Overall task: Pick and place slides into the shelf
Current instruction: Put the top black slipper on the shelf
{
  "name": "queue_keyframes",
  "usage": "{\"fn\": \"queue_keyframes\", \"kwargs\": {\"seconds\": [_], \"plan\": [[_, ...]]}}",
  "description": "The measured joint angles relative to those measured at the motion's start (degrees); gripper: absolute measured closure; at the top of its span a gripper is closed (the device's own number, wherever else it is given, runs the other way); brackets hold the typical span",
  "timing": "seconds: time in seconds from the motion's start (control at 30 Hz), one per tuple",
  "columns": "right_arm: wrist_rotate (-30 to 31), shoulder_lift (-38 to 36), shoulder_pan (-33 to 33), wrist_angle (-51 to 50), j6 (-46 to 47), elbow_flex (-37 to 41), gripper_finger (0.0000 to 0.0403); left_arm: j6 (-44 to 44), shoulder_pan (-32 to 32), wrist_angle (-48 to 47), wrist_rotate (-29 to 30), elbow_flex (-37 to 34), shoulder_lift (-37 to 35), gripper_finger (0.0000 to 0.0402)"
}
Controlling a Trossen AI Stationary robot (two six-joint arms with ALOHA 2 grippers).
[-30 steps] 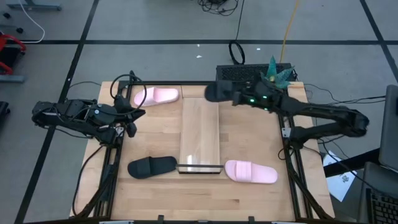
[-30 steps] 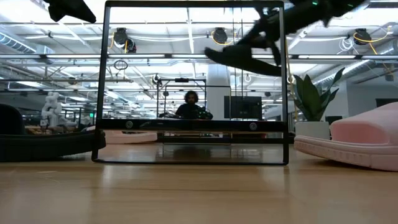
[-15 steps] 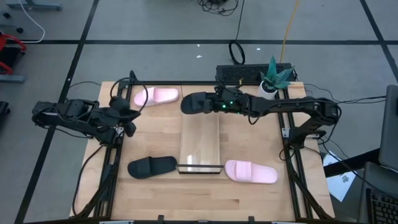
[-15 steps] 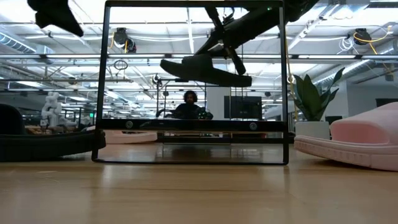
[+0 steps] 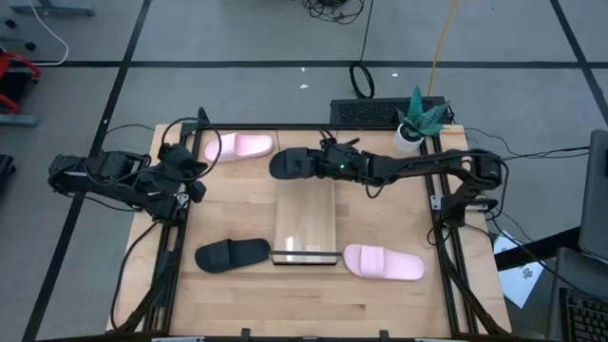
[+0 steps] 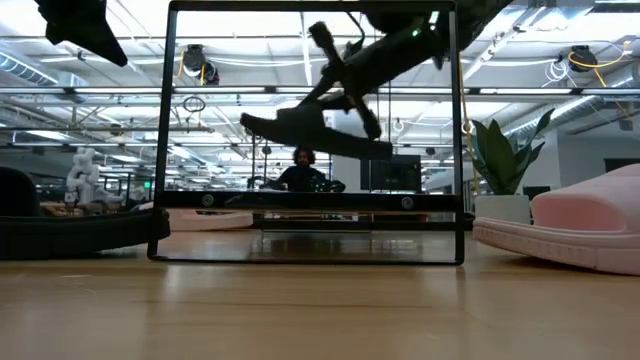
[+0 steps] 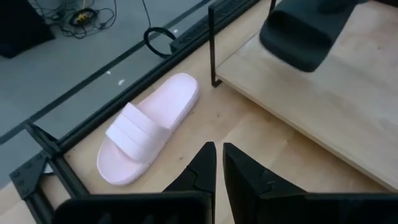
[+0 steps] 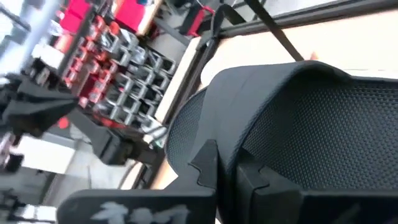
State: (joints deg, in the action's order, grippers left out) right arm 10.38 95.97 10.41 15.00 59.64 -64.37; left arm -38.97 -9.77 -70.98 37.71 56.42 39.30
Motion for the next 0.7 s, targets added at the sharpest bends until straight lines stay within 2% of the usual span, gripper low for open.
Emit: {"fn": "queue_keyframes", "kwargs": {"seconds": [0.5,0.7], "plan": [[1.89,5.06,3.52,0.26,2.05,0.1,0.0401,-0.43,-0.01,0.04,-1.61,0.0,0.01,0.0375],[3.05,7.24,3.5,5.0,4.39,0.08,0.0401,-0.36,-0.01,0.09,-1.61,0.0,0.01,0.0375]]}}
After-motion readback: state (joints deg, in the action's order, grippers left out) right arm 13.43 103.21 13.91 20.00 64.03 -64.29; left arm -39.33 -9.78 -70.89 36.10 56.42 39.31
